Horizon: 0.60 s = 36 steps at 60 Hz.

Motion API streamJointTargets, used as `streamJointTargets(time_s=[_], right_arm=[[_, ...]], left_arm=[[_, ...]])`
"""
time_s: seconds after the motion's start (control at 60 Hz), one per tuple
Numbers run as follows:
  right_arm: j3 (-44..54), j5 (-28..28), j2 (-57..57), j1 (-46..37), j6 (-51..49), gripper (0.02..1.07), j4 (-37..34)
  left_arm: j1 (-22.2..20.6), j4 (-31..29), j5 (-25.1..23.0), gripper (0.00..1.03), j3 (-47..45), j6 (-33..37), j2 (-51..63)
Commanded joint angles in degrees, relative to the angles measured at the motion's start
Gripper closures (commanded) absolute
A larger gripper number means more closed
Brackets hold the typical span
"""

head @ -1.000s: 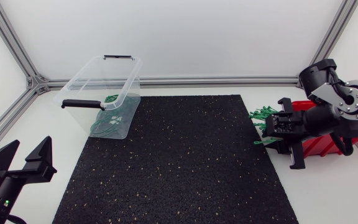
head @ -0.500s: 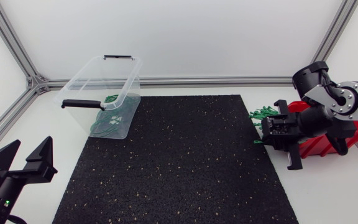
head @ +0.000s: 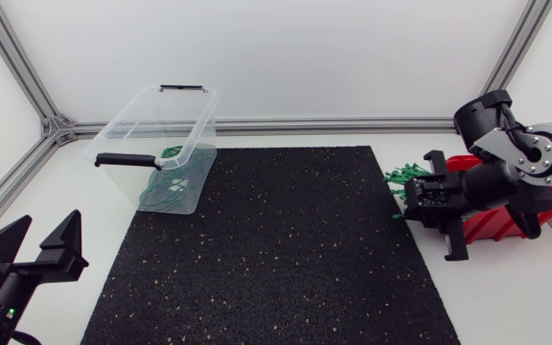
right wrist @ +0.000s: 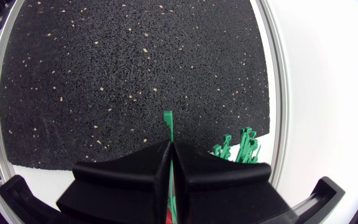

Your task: Take a green cable tie from the red box, thread the tail through the head to close it, then place it in the transparent bin on the left.

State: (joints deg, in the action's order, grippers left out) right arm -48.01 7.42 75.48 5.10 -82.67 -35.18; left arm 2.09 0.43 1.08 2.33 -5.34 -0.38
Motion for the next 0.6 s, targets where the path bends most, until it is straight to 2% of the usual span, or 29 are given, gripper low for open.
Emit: streamJointTargets(time_s=[0.0,0.167,0.583], right_arm=[[-1.39,-0.13,-1.92,0.26,0.23,1.01,-1.47],[-2.35,-0.04,-4.91,0.43,0.85,1.01,-2.97],[-9.03,3.57,-9.21,1.66,5.07,1.01,-12.37]], left_arm=[[-0.42,-1.22,-0.20,0.04,-2.24,0.95,-0.14],[-0.42,-1.22,-0.20,0.04,-2.24,0.95,-0.23],[-0.42,-1.22,-0.20,0.04,-2.24,0.95,-0.23]])
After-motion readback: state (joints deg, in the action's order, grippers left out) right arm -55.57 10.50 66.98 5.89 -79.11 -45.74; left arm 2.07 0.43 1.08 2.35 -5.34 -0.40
